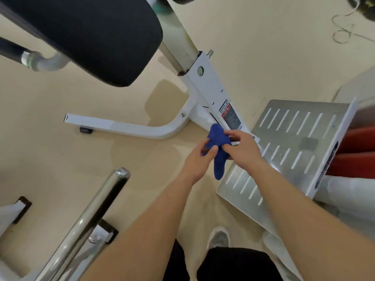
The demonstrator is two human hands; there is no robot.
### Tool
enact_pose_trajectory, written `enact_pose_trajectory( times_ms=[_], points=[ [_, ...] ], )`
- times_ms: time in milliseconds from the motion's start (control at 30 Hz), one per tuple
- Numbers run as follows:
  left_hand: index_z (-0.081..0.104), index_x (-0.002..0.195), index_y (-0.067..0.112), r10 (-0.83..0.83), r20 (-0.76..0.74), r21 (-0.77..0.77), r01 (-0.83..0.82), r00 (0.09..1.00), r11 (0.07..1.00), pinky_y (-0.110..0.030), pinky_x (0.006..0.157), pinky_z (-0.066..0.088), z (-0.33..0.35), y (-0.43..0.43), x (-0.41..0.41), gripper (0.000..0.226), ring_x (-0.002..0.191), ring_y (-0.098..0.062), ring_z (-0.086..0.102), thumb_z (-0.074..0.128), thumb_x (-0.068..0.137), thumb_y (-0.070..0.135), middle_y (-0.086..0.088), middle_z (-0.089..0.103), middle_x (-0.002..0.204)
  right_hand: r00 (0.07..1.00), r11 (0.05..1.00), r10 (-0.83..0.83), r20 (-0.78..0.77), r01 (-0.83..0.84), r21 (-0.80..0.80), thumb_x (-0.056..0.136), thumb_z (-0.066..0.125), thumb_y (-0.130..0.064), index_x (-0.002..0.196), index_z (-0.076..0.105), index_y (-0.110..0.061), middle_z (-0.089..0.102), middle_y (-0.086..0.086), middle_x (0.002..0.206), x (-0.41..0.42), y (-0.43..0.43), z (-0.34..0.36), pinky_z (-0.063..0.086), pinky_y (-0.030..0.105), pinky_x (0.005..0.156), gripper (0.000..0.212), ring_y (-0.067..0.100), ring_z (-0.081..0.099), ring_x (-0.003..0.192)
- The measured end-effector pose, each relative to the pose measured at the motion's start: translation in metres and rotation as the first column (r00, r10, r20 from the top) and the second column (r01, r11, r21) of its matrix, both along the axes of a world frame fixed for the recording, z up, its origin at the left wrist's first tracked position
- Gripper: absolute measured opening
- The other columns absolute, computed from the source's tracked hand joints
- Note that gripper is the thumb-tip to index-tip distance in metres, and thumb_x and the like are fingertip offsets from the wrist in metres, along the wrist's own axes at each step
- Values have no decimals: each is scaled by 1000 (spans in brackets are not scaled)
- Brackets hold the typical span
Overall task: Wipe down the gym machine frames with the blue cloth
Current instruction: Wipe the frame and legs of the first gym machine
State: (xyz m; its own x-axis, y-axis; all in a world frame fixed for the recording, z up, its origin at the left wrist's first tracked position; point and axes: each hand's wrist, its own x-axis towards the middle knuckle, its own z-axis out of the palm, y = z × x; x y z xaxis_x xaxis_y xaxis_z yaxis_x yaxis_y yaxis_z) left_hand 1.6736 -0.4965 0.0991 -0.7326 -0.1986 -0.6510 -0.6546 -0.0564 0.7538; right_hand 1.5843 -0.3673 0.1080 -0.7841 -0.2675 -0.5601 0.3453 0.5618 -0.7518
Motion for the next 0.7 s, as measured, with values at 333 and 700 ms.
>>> enact_pose_trajectory(
  times_ms=[333, 700],
  points=[
    [71, 100, 22, 205, -353, -213, -292, 913, 932, -16, 66, 47, -96, -59, -95, 12, 71, -2, 63, 63, 92, 21, 6, 71, 85, 925, 975, 125, -359, -181, -126, 79, 70, -3, 107, 66, -38, 70, -21, 99, -88, -59, -63, 54, 20, 75, 46, -1, 67, 84],
    [55, 94, 30, 340, -692, -370, -716, 637, 592, -13, 69, 42, -117, -92, -153, 7, 82, -6, 57, 60, 91, 26, 12, 58, 96, 336, 998, -37, -941, -26, -49, 85, 68, -18, 96, 73, -20, 56, -1, 100, -126, -106, -110, 49, 30, 73, 12, 18, 55, 90]
  ],
)
